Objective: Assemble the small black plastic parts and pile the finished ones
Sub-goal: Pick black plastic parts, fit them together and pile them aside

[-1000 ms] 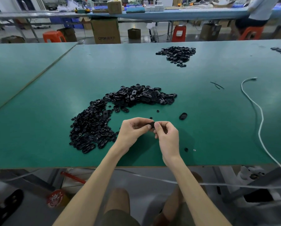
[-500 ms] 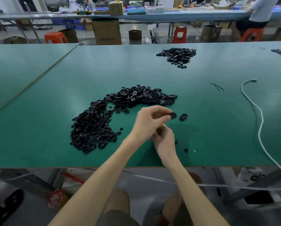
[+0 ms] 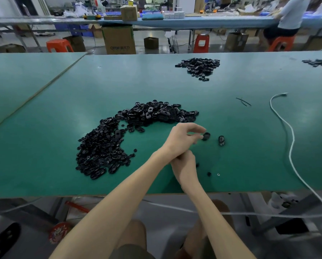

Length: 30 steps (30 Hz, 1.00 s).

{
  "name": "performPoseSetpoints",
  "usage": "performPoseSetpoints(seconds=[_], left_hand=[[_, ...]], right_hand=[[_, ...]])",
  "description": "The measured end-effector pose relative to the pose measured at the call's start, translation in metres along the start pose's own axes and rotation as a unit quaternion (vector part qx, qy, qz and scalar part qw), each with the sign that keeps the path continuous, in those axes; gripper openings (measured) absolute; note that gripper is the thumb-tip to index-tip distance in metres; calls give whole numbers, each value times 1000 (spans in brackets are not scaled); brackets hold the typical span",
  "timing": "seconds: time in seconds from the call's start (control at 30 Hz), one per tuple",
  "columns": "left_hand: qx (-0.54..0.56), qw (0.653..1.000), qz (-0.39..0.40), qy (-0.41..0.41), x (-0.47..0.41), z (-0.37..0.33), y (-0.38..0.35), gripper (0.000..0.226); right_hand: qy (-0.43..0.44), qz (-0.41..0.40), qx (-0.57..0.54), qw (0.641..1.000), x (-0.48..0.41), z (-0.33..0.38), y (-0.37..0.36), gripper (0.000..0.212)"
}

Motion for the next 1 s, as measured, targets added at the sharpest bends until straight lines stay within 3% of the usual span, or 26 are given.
performPoseSetpoints(seconds=[0.1,0.23,0.37,0.47,0.7,1.0], left_hand=[[-25,997,-68,17,12,13,36,31],[-240,955,-151,88,37,43,106,32],[-434,872,-147,174,58,72,157,21],[-474,848,-116,207,66,81,168,14],[-472,857,-133,156,64,82,168,19],[-403,882,-222,100,72,74,168,14]], right_hand=[[27,7,-25,999,1,3,1,21],[32,9,-46,998,0,0,1,18],[33,15,-41,999,-1,1,-1,16],[34,15,-38,999,1,2,0,16],[33,10,-49,998,0,1,2,16],[39,3,-32,999,-3,2,0,16]])
Point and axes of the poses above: each hand's wrist, its own x-axis away from the middle knuckle, its own y-axis out of the back of the hand, z = x × y, the point moved 4 cm from there along -x, towards the middle knuckle, and after that the axes turned 10 degrees about -y, right-handed, at the moved point
